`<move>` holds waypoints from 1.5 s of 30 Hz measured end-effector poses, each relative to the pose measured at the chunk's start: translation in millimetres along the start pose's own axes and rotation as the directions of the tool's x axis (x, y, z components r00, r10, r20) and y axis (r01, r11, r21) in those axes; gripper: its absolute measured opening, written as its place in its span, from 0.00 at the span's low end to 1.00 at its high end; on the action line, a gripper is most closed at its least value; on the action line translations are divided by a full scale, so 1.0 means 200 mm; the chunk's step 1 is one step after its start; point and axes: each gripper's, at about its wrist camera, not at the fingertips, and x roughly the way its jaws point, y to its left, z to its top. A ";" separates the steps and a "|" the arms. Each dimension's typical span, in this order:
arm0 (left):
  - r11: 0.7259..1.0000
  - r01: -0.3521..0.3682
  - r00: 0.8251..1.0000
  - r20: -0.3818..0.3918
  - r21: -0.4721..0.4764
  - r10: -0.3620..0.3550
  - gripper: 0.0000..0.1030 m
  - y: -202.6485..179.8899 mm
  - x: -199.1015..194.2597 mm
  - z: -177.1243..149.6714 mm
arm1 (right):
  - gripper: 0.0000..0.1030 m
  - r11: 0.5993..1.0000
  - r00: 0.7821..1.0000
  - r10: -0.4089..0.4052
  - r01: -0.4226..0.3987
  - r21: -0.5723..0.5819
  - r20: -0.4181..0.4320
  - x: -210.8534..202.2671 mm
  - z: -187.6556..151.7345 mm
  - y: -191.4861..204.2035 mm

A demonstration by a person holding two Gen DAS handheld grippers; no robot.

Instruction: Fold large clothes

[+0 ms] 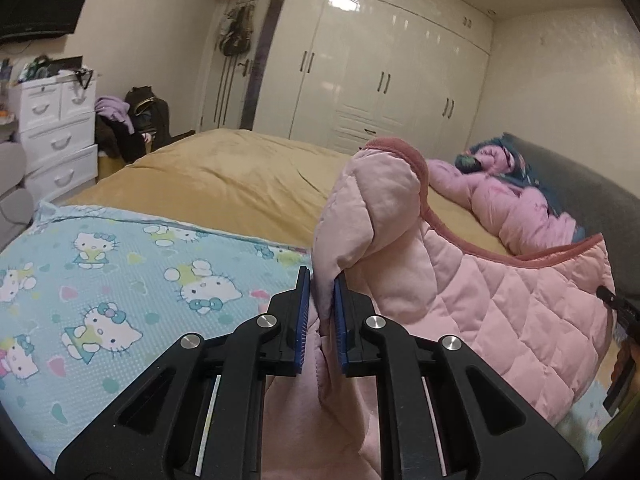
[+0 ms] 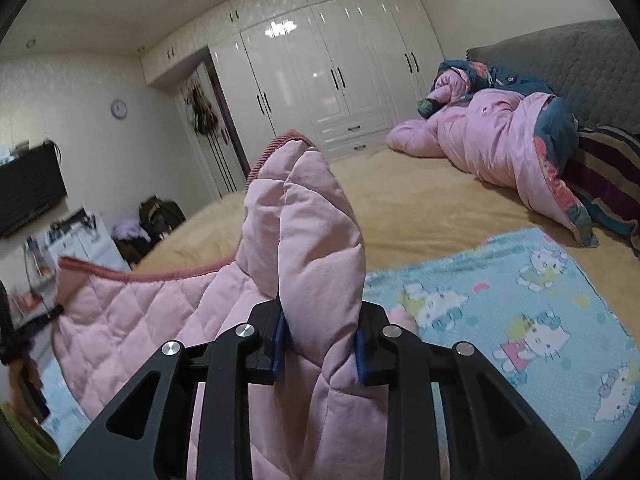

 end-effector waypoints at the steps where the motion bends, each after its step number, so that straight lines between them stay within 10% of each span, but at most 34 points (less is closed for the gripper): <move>1: 1.000 -0.005 1.000 0.008 -0.010 0.005 0.05 0.01 0.01 0.02 | 0.24 1.000 1.000 -0.003 0.003 -0.003 0.007 0.02 0.03 0.01; 26: 0.978 -0.169 0.975 -0.123 0.119 0.184 0.01 -0.02 0.54 0.02 | 0.24 0.987 0.974 -0.151 0.157 0.022 -0.170 0.65 -0.04 -0.13; 45: 0.950 -0.249 0.920 -0.259 0.190 0.294 0.02 0.01 0.84 -0.20 | 0.41 0.966 0.901 -0.200 0.248 0.079 -0.385 0.93 -0.34 -0.31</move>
